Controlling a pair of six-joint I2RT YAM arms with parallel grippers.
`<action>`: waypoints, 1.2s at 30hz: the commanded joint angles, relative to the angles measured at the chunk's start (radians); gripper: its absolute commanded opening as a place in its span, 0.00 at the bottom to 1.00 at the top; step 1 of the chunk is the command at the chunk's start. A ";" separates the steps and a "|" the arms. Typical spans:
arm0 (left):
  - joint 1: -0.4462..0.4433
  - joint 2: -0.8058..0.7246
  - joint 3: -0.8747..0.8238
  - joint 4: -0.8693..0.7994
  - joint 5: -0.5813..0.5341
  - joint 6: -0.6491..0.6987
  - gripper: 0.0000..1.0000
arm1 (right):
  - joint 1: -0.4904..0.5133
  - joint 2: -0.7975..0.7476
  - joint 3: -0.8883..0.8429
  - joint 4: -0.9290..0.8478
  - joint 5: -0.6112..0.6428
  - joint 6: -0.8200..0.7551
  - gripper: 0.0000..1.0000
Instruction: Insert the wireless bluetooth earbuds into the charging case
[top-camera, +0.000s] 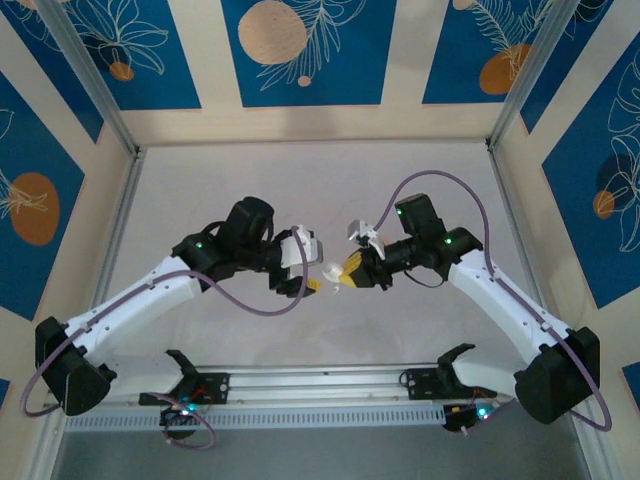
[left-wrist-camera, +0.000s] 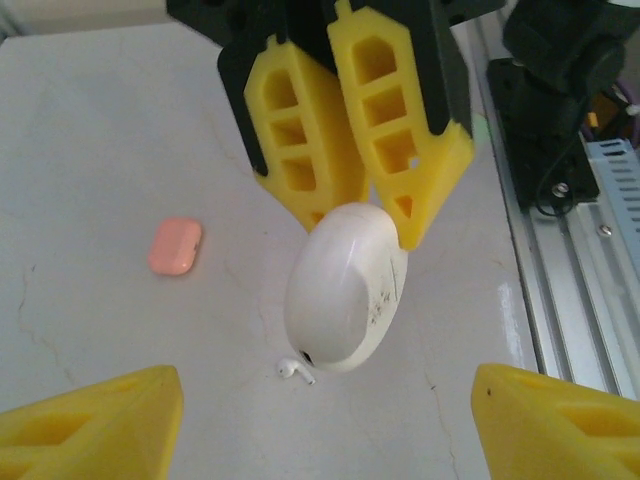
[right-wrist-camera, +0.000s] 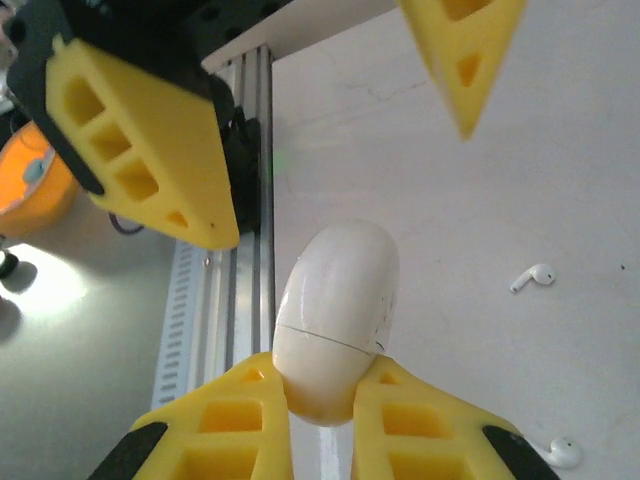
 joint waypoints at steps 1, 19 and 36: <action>0.009 0.015 0.037 -0.058 0.104 0.106 0.74 | 0.015 -0.009 0.032 -0.062 0.010 -0.141 0.12; 0.008 0.130 0.120 -0.181 0.246 0.188 0.39 | 0.073 0.003 0.045 -0.015 0.011 -0.170 0.12; 0.035 -0.024 -0.241 0.542 0.247 -0.226 0.20 | -0.028 -0.257 -0.172 0.376 0.106 0.055 0.46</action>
